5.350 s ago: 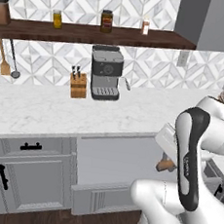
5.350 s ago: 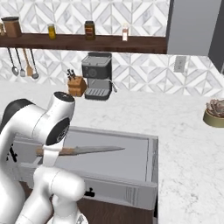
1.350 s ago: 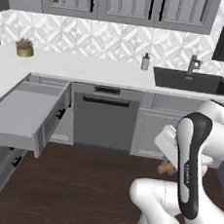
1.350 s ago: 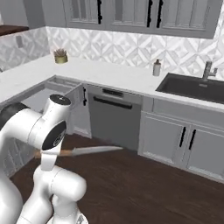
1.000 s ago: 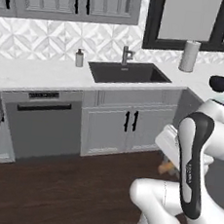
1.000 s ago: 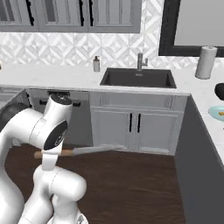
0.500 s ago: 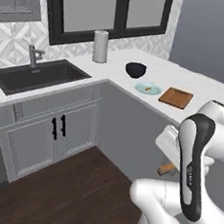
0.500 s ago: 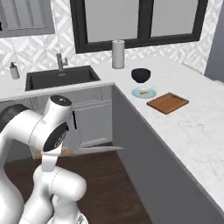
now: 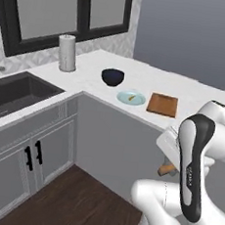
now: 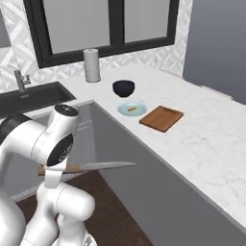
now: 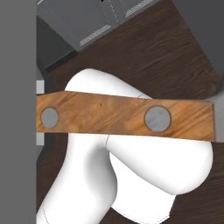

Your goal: Pick up the knife from the drawer and place it on the cutting board. Then place the meat from the plate to the cutting board.

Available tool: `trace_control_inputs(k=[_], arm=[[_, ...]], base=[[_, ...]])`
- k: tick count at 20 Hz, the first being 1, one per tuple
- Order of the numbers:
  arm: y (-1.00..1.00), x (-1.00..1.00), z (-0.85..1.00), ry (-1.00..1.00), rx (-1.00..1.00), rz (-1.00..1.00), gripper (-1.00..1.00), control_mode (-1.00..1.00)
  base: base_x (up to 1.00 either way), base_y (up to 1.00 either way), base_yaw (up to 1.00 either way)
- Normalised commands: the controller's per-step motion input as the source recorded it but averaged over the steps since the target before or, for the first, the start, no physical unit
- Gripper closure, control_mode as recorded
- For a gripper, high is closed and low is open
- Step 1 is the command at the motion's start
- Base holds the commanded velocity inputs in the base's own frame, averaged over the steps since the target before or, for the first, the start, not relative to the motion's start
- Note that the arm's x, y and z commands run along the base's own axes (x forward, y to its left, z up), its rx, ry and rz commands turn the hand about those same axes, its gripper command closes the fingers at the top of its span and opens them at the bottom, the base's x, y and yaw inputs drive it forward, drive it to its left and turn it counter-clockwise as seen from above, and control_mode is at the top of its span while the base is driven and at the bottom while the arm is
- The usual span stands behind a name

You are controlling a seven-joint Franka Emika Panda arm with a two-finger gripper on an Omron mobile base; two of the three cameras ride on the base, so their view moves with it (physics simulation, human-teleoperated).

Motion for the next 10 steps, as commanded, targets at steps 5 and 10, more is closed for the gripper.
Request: trace_control_inputs(k=[5,10], arm=[[0.00,0.00,0.00,0.00,0.00,0.00,1.00,1.00],[0.00,0.00,0.00,0.00,0.00,0.00,1.00,1.00]], base=[[0.62,0.58,-0.32],[0.61,0.10,-0.36]])
